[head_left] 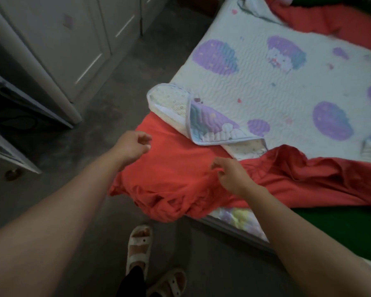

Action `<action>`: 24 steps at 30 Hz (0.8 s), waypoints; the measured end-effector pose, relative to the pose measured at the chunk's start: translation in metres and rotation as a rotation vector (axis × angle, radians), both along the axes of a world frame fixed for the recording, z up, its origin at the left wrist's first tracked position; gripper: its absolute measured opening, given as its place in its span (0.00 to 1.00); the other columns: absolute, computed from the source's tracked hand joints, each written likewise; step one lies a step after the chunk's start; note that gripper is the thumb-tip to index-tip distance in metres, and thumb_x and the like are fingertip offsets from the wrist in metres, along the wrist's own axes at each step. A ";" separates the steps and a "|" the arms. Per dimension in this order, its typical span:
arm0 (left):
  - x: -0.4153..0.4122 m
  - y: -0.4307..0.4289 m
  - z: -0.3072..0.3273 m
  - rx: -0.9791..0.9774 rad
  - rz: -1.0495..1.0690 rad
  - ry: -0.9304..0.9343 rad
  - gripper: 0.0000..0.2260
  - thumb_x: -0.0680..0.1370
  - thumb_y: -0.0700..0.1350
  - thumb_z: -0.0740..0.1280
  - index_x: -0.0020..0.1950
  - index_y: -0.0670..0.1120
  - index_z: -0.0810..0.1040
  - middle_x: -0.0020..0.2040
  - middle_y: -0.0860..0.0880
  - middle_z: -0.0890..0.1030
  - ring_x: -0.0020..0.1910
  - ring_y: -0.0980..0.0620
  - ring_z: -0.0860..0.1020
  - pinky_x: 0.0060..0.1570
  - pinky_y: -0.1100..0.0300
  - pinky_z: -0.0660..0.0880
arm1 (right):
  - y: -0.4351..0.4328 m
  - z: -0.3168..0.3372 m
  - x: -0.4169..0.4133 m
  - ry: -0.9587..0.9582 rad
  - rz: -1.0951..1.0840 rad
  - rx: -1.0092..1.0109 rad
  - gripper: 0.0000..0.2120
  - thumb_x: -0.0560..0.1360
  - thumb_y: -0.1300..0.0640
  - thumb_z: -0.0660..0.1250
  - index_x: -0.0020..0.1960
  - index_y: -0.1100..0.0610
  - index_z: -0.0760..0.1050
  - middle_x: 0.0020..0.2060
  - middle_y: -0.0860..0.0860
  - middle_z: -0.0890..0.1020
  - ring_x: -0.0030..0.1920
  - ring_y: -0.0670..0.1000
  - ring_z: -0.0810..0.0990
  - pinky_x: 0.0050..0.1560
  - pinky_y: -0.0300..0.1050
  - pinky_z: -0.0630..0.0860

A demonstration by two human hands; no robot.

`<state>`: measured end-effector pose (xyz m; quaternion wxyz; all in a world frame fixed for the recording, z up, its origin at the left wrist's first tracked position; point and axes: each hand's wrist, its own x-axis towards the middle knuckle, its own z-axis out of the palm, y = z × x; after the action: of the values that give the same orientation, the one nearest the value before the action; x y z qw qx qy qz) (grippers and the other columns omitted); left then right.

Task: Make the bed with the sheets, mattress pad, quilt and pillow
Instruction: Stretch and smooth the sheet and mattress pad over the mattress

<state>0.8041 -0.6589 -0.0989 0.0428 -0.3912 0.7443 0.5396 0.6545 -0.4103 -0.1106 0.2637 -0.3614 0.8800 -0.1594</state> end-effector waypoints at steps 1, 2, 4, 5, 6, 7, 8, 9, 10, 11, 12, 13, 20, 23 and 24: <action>-0.008 0.012 0.000 -0.027 -0.059 0.008 0.15 0.75 0.34 0.67 0.62 0.40 0.77 0.54 0.44 0.80 0.51 0.52 0.76 0.51 0.61 0.71 | 0.013 -0.001 -0.007 0.050 -0.019 0.039 0.16 0.63 0.63 0.57 0.45 0.52 0.78 0.43 0.53 0.83 0.46 0.58 0.80 0.47 0.49 0.76; -0.018 0.026 0.000 -0.045 -0.135 0.015 0.16 0.74 0.34 0.68 0.62 0.40 0.77 0.55 0.44 0.80 0.51 0.52 0.77 0.52 0.62 0.71 | 0.028 -0.001 -0.013 0.096 -0.037 0.078 0.16 0.62 0.60 0.58 0.46 0.51 0.78 0.42 0.53 0.82 0.46 0.59 0.79 0.46 0.50 0.76; -0.044 0.066 -0.003 -0.049 -0.307 0.046 0.16 0.73 0.35 0.70 0.61 0.39 0.78 0.55 0.42 0.81 0.50 0.52 0.78 0.53 0.63 0.72 | 0.062 0.002 -0.024 0.186 -0.064 0.153 0.18 0.62 0.57 0.60 0.51 0.50 0.77 0.47 0.52 0.81 0.50 0.61 0.77 0.48 0.51 0.74; -0.054 0.085 -0.005 -0.047 -0.382 0.058 0.16 0.72 0.36 0.71 0.60 0.39 0.78 0.55 0.42 0.81 0.49 0.53 0.78 0.53 0.63 0.73 | 0.077 0.003 -0.027 0.221 -0.065 0.206 0.23 0.62 0.58 0.61 0.56 0.50 0.76 0.53 0.51 0.80 0.53 0.60 0.75 0.50 0.50 0.72; -0.062 0.104 -0.007 -0.058 -0.452 0.061 0.16 0.72 0.37 0.72 0.60 0.40 0.78 0.55 0.43 0.81 0.49 0.53 0.78 0.54 0.63 0.73 | 0.090 0.003 -0.029 0.252 -0.060 0.269 0.27 0.62 0.60 0.63 0.61 0.49 0.74 0.58 0.50 0.77 0.56 0.59 0.73 0.53 0.49 0.69; -0.069 0.123 -0.010 -0.084 -0.520 0.059 0.17 0.71 0.40 0.73 0.60 0.42 0.79 0.55 0.44 0.81 0.50 0.53 0.78 0.54 0.62 0.73 | 0.101 0.004 -0.031 0.274 -0.061 0.320 0.31 0.62 0.63 0.64 0.65 0.49 0.71 0.62 0.49 0.74 0.60 0.58 0.71 0.55 0.49 0.66; -0.076 0.140 -0.014 -0.129 -0.587 0.052 0.18 0.70 0.43 0.74 0.59 0.44 0.79 0.55 0.46 0.81 0.51 0.51 0.79 0.55 0.60 0.74 | 0.111 0.004 -0.032 0.285 -0.079 0.336 0.34 0.63 0.64 0.65 0.68 0.48 0.68 0.66 0.49 0.72 0.63 0.57 0.69 0.57 0.49 0.65; -0.081 0.155 -0.019 -0.187 -0.652 0.037 0.19 0.69 0.47 0.75 0.58 0.46 0.79 0.54 0.47 0.81 0.52 0.49 0.79 0.54 0.58 0.75 | 0.118 0.004 -0.033 0.291 -0.104 0.325 0.36 0.63 0.65 0.65 0.69 0.48 0.66 0.67 0.48 0.70 0.65 0.56 0.68 0.59 0.49 0.64; -0.085 0.171 -0.024 -0.265 -0.724 0.008 0.21 0.67 0.52 0.76 0.57 0.48 0.79 0.54 0.47 0.80 0.53 0.47 0.78 0.53 0.56 0.75 | 0.128 0.002 -0.034 0.289 -0.137 0.306 0.37 0.63 0.65 0.66 0.70 0.48 0.65 0.69 0.48 0.69 0.66 0.55 0.67 0.60 0.49 0.63; -0.088 0.183 -0.028 -0.367 -0.794 -0.046 0.22 0.65 0.55 0.75 0.56 0.50 0.77 0.54 0.47 0.78 0.54 0.45 0.77 0.53 0.54 0.75 | 0.134 0.001 -0.034 0.293 -0.155 0.285 0.37 0.64 0.64 0.66 0.71 0.47 0.65 0.69 0.48 0.68 0.66 0.55 0.66 0.60 0.49 0.63; -0.089 0.194 -0.031 -0.480 -0.863 -0.108 0.23 0.65 0.57 0.74 0.56 0.50 0.76 0.56 0.47 0.76 0.55 0.43 0.76 0.53 0.53 0.74 | 0.141 0.000 -0.034 0.293 -0.168 0.266 0.37 0.64 0.64 0.67 0.71 0.47 0.65 0.70 0.47 0.68 0.67 0.55 0.66 0.60 0.49 0.63; -0.090 0.204 -0.033 -0.589 -0.918 -0.156 0.22 0.67 0.56 0.72 0.57 0.50 0.74 0.58 0.46 0.74 0.56 0.42 0.75 0.53 0.52 0.72 | 0.148 -0.001 -0.034 0.295 -0.180 0.246 0.37 0.64 0.64 0.67 0.71 0.47 0.65 0.70 0.47 0.68 0.67 0.55 0.66 0.60 0.49 0.62; -0.089 0.202 -0.032 -0.293 -0.668 0.047 0.04 0.69 0.46 0.65 0.36 0.48 0.74 0.35 0.51 0.78 0.37 0.50 0.77 0.38 0.57 0.70 | 0.184 0.001 -0.041 0.375 -0.323 0.112 0.38 0.66 0.67 0.65 0.73 0.48 0.63 0.72 0.48 0.65 0.70 0.54 0.64 0.63 0.52 0.61; -0.080 0.198 -0.021 -0.052 -0.680 0.145 0.02 0.63 0.45 0.62 0.31 0.49 0.70 0.26 0.55 0.71 0.27 0.60 0.67 0.33 0.60 0.65 | 0.184 0.008 -0.045 0.457 -0.357 0.026 0.44 0.65 0.68 0.65 0.76 0.46 0.56 0.76 0.49 0.57 0.74 0.53 0.58 0.69 0.56 0.57; -0.076 0.200 -0.017 -0.015 -0.721 0.155 0.03 0.61 0.44 0.62 0.31 0.49 0.68 0.26 0.56 0.69 0.27 0.60 0.66 0.33 0.60 0.65 | 0.180 0.012 -0.046 0.467 -0.348 0.027 0.47 0.64 0.69 0.64 0.77 0.44 0.52 0.77 0.49 0.53 0.76 0.53 0.54 0.72 0.57 0.53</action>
<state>0.7281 -0.4587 -0.1158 0.1711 -0.0620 0.8392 0.5125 0.6083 -0.2299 -0.0991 0.0276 -0.2285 0.9677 -0.1030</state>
